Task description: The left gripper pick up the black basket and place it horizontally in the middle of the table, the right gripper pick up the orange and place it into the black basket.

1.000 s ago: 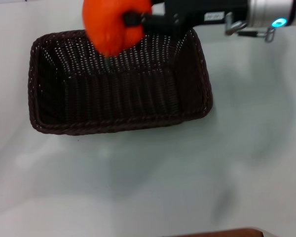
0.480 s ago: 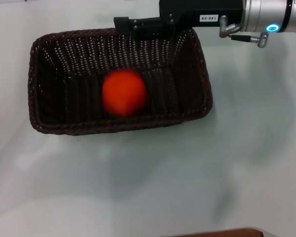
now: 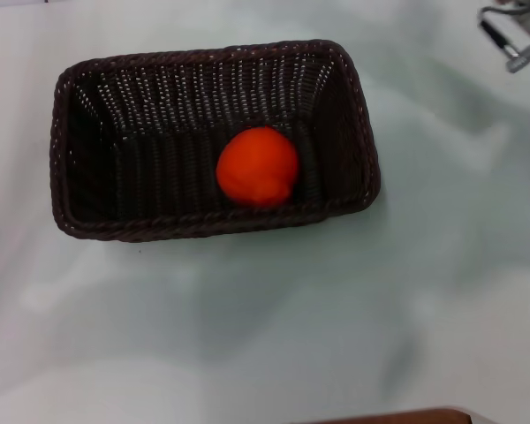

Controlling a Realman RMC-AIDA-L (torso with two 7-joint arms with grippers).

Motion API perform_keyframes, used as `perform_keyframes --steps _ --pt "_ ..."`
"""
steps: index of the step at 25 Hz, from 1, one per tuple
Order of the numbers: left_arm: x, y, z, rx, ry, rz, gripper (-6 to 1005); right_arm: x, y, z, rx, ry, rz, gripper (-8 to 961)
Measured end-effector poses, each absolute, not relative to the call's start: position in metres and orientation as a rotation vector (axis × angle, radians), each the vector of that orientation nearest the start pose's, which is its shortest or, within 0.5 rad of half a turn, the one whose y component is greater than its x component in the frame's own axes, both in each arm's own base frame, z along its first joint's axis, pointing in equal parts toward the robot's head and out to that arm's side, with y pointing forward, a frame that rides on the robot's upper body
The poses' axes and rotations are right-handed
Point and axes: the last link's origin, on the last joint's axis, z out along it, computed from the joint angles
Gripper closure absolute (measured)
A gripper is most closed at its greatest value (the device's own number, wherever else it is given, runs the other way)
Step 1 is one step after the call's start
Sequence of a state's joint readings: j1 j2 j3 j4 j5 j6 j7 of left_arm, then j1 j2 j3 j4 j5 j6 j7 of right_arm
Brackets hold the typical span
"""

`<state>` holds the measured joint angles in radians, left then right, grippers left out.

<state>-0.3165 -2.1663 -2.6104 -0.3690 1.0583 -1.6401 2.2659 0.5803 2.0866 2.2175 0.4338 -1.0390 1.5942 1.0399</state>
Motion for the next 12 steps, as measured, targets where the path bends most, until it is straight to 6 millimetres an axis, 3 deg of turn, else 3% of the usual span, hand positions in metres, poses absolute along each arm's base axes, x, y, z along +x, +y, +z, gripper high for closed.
perform_keyframes --steps 6,12 --pt "-0.31 0.281 0.06 -1.512 -0.479 -1.338 478 0.236 0.341 0.041 -0.193 -1.539 -1.093 8" --pt "-0.321 0.272 0.061 -1.446 -0.489 -1.302 479 0.277 0.325 0.05 -0.227 -1.417 -1.475 8"
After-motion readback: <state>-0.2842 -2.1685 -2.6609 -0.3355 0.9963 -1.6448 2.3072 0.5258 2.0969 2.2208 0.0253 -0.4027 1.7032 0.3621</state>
